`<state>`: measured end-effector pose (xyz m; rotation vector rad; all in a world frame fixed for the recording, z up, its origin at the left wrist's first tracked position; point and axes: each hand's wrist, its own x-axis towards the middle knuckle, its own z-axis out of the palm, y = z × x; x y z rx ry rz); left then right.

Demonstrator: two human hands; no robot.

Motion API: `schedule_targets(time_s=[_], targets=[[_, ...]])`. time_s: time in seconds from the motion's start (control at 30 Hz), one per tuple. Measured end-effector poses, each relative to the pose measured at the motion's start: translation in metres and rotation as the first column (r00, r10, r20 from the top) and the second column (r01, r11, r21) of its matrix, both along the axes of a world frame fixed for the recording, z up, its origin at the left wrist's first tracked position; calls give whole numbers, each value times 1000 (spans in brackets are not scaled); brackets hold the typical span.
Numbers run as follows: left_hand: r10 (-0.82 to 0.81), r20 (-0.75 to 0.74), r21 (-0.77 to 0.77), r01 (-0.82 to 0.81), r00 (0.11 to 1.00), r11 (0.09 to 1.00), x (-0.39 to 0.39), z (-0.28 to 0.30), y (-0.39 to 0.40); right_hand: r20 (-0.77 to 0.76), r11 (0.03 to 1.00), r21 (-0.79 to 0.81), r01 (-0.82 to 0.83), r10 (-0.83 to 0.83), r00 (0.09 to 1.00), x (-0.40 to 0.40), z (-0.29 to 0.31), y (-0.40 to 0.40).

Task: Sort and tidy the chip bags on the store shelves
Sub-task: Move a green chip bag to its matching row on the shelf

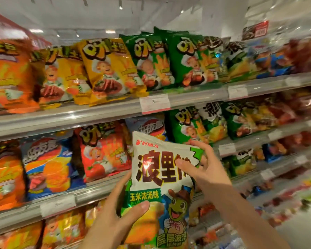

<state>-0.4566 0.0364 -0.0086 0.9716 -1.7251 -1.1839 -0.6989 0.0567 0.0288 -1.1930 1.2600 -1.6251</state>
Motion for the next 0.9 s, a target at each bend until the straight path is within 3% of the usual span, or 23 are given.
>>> schedule_targets(time_s=[0.23, 0.3, 0.43, 0.9], targets=[[-166, -11, 75, 166, 986, 983, -105, 6, -22, 7, 988, 26, 149, -150, 989, -96, 3, 9], [-172, -14, 66, 172, 985, 983, -138, 5, -40, -32, 977, 41, 208, -207, 978, -122, 3, 8], [-339, -82, 3, 340, 937, 940, -190, -11, -62, -105, 953, 62, 298, -290, 951, -176, 2, 5], [-315, 13, 36, 315, 949, 949, -372, -9, -113, -189, 911, 83, 404, -384, 904, -344, 8, -44]])
